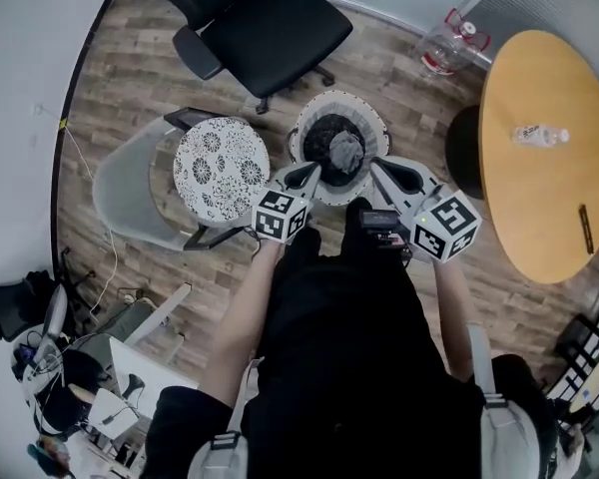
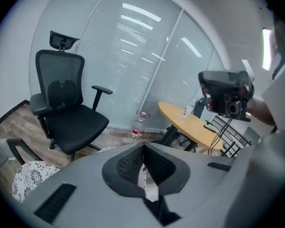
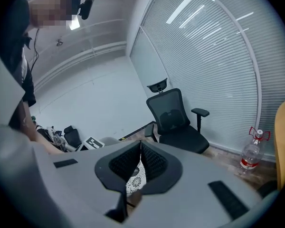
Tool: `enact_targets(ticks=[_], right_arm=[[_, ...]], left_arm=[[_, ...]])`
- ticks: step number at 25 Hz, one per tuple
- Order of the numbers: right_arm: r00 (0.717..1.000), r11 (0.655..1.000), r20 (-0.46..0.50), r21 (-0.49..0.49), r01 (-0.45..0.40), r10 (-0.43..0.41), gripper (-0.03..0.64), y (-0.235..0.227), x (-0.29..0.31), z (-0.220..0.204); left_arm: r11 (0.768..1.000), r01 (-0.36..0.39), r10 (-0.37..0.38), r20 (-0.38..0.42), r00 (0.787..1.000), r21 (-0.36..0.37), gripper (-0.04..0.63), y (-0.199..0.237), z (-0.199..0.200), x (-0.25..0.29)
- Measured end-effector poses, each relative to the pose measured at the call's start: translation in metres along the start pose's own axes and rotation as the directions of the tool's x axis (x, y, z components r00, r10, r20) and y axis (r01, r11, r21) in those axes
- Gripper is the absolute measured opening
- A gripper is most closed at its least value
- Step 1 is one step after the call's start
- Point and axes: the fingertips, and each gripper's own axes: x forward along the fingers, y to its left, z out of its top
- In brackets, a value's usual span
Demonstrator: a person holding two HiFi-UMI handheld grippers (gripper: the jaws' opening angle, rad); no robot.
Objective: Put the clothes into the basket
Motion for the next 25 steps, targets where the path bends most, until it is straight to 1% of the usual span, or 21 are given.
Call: enact_targets(ticks=[3, 6, 10, 14, 17, 20, 22, 25], right_arm=[[1.000, 0.999, 0.017, -0.031, -0.026, 0.027, 0.017, 0.013, 0.004, 0.014], [0.998, 0.998, 0.020, -0.039, -0.050, 0.051, 0.017, 0.025, 0.004, 0.026], [0.995, 0.992, 0.014, -0.084, -0.096, 0.097, 0.017, 0.045, 0.004, 0.039], [0.991, 0.985, 0.023, -0.116, -0.126, 0.130, 0.017, 0.059, 0.003, 0.050], [0.987, 0.983, 0.038, -0.108, -0.149, 0.154, 0.017, 0.066, 0.002, 0.055], [0.983, 0.978, 0.035, -0.115, -0.177, 0.182, 0.015, 0.074, 0.002, 0.057], [0.982, 0.975, 0.038, -0.128, -0.180, 0.186, 0.015, 0.078, 0.001, 0.059], [0.980, 0.975, 0.059, -0.130, -0.180, 0.189, 0.015, 0.080, 0.001, 0.064]], left_arm=[[1.000, 0.024, -0.024, 0.088, 0.996, 0.009, 0.014, -0.013, 0.023, -0.028], [0.998, 0.058, -0.062, 0.170, 0.984, 0.028, 0.014, -0.029, 0.047, -0.055], [0.995, 0.056, -0.076, 0.247, 0.966, 0.085, 0.012, -0.042, 0.078, -0.094], [0.993, 0.058, -0.089, 0.328, 0.940, 0.104, 0.012, -0.055, 0.104, -0.128], [0.991, 0.065, -0.106, 0.385, 0.917, 0.119, 0.012, -0.066, 0.122, -0.150], [0.989, 0.080, -0.126, 0.428, 0.895, 0.125, 0.012, -0.075, 0.138, -0.169], [0.987, 0.078, -0.132, 0.441, 0.888, 0.138, 0.012, -0.078, 0.143, -0.176], [0.985, 0.077, -0.139, 0.448, 0.883, 0.154, 0.012, -0.076, 0.148, -0.181]])
